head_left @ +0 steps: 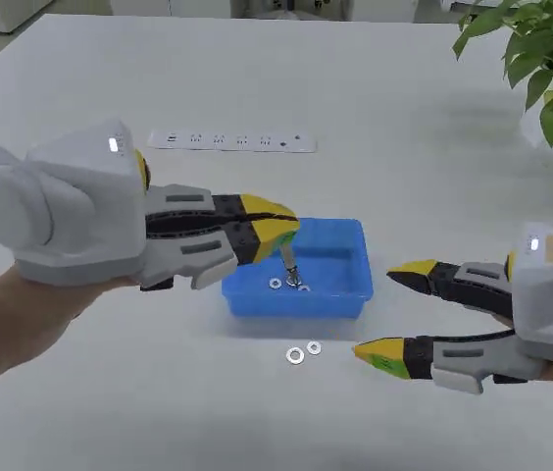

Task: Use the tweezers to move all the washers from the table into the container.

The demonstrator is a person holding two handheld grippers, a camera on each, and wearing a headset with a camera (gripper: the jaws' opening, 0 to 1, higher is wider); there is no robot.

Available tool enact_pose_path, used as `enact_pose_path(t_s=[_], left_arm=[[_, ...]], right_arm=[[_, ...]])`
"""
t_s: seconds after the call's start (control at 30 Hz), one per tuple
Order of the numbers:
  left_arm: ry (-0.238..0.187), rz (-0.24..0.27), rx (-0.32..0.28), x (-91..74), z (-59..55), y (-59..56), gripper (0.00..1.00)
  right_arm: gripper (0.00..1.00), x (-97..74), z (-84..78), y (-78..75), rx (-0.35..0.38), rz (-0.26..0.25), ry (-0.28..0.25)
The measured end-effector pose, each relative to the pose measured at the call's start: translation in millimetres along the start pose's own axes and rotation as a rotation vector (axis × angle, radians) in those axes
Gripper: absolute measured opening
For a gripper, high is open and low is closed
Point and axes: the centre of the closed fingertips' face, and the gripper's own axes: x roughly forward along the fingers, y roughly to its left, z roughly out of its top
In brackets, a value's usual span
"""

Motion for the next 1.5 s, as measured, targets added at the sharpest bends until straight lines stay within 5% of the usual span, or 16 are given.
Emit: enact_pose_path(t_s=[0.3, 0.67, 1.1, 1.5], left_arm=[[0.017, -0.024, -0.009, -4.9, -14.7, -21.7, 0.04], [0.083, -0.064, -0.056, -6.4, -52.3, -48.9, 0.04], [0.103, -0.062, -0.041, 10.6, -65.6, -44.4, 0.04], [0.11, -0.075, -0.027, 19.3, -69.1, -41.5, 0.04]], right_arm=[[0.7, -4.0, -8.0, 30.8, -0.044, 0.071, 0.017], [0.82, -0.1, -37.6, 48.1, -0.054, 0.105, 0.068], [0.99, 0.9, -47.5, 52.5, -0.023, 0.135, 0.071], [1.0, 1.0, -48.8, 55.7, -0.01, 0.156, 0.073]])
